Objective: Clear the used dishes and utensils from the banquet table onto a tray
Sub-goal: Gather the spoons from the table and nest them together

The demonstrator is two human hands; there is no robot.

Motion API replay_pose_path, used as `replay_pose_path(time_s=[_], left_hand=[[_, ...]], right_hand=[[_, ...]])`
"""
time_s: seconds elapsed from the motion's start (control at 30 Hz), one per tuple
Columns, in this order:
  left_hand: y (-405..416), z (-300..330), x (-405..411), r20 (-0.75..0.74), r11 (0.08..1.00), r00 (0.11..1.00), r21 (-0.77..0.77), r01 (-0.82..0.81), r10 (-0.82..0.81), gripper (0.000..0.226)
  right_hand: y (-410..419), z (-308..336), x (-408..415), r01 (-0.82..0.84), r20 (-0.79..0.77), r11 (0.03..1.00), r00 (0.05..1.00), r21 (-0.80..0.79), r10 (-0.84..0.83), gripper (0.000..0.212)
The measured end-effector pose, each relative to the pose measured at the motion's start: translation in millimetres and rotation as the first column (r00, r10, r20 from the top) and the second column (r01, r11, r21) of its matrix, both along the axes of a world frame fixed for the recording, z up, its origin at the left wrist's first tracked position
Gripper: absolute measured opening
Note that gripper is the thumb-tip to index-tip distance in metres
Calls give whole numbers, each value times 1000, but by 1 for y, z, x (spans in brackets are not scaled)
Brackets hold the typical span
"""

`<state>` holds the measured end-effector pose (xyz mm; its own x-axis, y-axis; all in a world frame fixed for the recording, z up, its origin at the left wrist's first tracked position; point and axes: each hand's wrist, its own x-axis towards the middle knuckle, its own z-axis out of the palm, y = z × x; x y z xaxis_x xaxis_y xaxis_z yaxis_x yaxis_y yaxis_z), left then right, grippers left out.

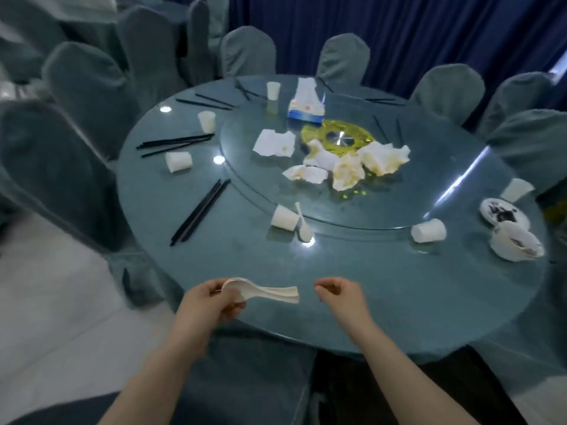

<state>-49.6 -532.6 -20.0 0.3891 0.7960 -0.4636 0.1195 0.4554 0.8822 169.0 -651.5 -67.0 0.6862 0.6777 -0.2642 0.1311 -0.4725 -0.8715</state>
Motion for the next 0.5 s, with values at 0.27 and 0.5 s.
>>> replay_pose_path(time_s=[0.27, 0.5], left_hand=[[-12, -15, -36, -51, 922, 926, -78, -378, 375, 12], [-26, -6, -54, -94, 875, 877, -71, -478, 472, 10]], right_hand=[[110, -48, 72, -88, 197, 988, 974, -129, 113, 42], [175, -72, 99, 24, 294, 962, 954, -271, 59, 33]])
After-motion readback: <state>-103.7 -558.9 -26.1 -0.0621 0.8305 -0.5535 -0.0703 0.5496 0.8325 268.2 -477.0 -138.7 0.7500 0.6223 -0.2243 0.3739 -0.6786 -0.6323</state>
